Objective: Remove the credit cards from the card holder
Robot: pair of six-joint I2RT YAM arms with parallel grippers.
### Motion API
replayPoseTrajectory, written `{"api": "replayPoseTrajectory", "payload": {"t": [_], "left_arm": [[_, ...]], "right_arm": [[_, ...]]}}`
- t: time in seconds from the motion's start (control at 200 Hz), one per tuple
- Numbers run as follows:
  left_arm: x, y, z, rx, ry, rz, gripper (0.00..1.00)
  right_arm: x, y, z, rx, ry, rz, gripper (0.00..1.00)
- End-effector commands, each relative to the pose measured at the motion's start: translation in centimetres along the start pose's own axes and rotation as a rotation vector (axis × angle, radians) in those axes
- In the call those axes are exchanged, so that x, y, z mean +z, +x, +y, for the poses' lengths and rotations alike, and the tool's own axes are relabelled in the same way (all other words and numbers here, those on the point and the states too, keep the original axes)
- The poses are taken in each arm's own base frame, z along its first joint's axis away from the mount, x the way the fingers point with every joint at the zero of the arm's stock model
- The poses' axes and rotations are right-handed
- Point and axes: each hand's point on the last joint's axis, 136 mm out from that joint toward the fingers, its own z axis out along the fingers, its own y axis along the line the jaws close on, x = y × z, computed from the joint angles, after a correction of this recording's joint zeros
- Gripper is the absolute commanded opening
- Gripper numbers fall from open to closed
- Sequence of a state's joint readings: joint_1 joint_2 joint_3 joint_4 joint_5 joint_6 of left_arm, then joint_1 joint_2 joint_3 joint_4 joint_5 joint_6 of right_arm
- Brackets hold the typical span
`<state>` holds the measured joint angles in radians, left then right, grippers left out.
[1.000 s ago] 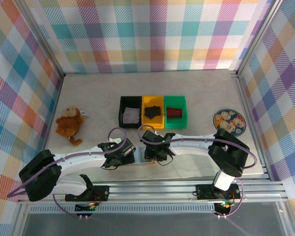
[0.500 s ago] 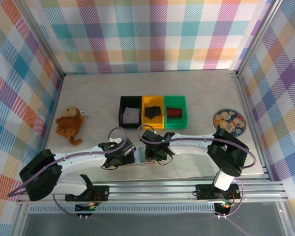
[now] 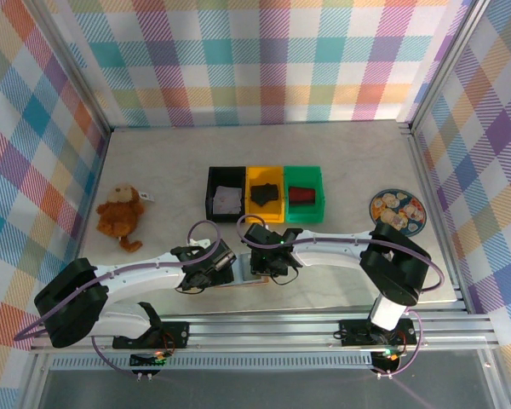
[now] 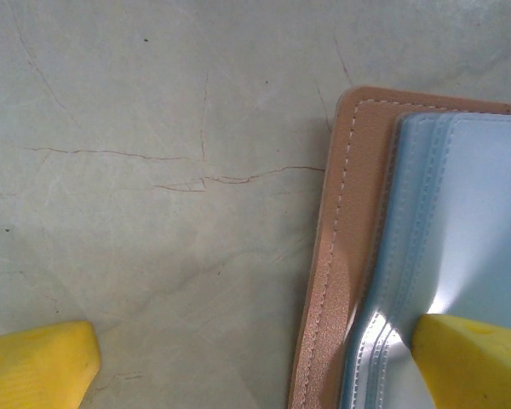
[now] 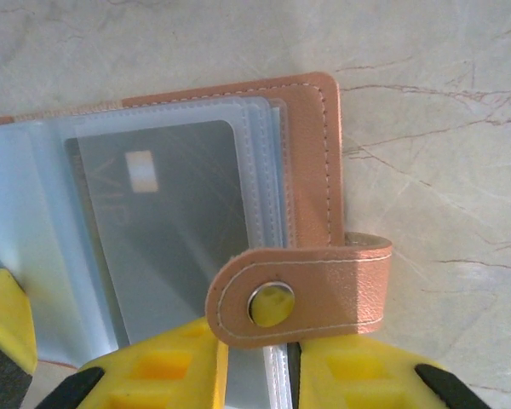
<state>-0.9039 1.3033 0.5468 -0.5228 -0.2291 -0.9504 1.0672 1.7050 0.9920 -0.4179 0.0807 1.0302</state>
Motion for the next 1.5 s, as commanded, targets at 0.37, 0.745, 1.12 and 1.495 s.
{"api": "replayPoseTrajectory", "payload": {"t": [0.37,0.745,1.12,1.495], "left_arm": [[2.8,3.1,-0.6,0.005,0.05,0.116,0.96],[2.8,3.1,-0.7,0.007,0.049,0.117,0.96],[2.6,3.0,-0.7,0.008,0.053,0.111,0.96],[2.6,3.0,-0.8,0.01,0.055,0.112,0.96]], "right_arm": [[-2.1,-0.4,3.7,-0.057,-0.134,-0.027,0.17],[-3.5,-0.7,4.9,-0.062,-0.177,-0.052,0.17],[-3.9,-0.3,6.5,-0.076,-0.234,-0.035,0.18],[-3.6,-0.1,6.9,-0.081,-0.247,-0.017,0.28]]}}
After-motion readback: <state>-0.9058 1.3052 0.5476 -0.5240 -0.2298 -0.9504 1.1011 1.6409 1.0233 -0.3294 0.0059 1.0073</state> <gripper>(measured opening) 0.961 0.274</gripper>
